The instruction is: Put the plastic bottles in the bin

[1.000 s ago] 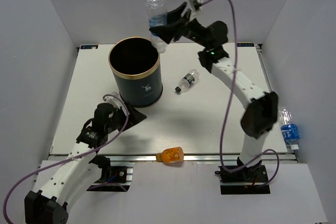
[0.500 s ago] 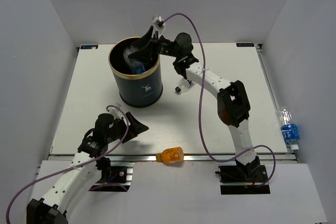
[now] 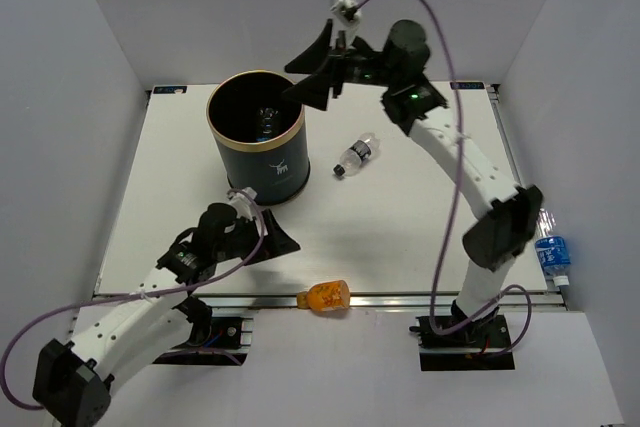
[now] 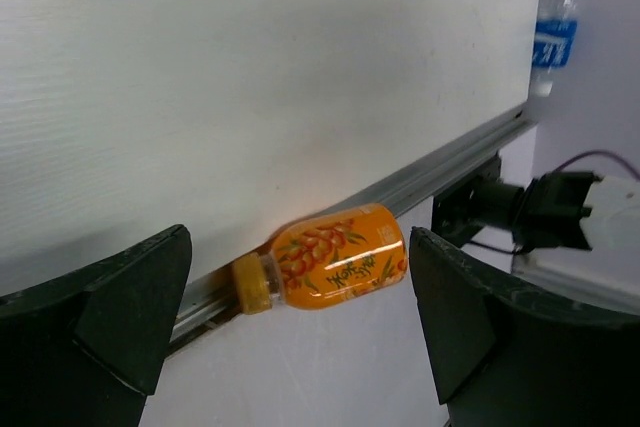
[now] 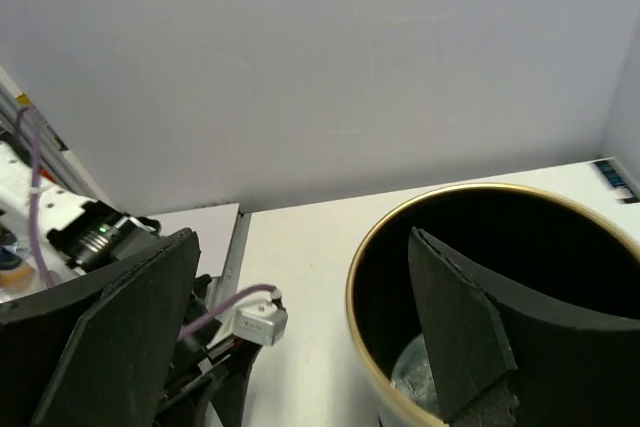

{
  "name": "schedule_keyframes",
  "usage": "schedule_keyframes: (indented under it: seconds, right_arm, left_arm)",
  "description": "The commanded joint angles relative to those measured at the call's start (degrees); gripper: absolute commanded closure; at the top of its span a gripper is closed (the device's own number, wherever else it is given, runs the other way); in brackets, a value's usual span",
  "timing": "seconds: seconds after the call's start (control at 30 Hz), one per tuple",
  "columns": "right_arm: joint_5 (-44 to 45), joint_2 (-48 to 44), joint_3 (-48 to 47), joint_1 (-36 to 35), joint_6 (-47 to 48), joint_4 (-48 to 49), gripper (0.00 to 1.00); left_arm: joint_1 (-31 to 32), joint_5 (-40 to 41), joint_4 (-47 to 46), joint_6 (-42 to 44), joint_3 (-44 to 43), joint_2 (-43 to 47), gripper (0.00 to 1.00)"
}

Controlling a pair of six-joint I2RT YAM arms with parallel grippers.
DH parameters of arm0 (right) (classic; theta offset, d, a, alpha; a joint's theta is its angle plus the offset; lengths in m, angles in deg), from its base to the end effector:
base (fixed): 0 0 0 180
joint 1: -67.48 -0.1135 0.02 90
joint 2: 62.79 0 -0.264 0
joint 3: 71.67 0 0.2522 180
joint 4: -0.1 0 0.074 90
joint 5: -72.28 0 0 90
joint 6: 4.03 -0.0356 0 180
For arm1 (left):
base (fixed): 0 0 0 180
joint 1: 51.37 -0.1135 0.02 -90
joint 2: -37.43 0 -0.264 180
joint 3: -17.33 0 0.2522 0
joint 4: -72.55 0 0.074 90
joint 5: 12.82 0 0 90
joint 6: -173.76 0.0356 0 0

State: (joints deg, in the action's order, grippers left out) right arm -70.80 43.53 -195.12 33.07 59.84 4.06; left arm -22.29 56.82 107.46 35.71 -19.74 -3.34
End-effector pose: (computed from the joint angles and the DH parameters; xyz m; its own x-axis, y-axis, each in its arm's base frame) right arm 0.3339 0.2632 0.4755 -0.1540 0.2152 -0.9644 -0.9880 -0.0231 0.1526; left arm 0.1300 -0.0865 0.2026 -0.8802 -0.3084 -0.3609 0.0578 0.6850 -0.7263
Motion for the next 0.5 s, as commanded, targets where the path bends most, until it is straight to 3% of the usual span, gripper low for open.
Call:
schedule_keyframes:
  seconds: [0.0,0.1,0.23,0.47]
  right_arm:
    - [-1.15,-7.96,0.43,3.12,9.14,-20.54,0.11]
    - [1.48,-15.6,9.18,6.28,14.68,-26.4,0.11]
    - [10.6,-29.73,25.08,10.14,19.35,-21.34,0.11]
    - [11.17,-36.36,28.04,12.35,23.93,-28.34,0.11]
  left_arm:
    - [9.55,5.93,-2.6,2.43,-4.54,-4.9,0.02]
    - [17.72,9.63,-1.55,3.14,-7.27,-9.22,0.02]
    - [27.33,17.0,3.89,5.33,-10.44,-12.93,0.02]
    - [36.3,18.43,-2.68,11.13,-8.69,-11.26,0.02]
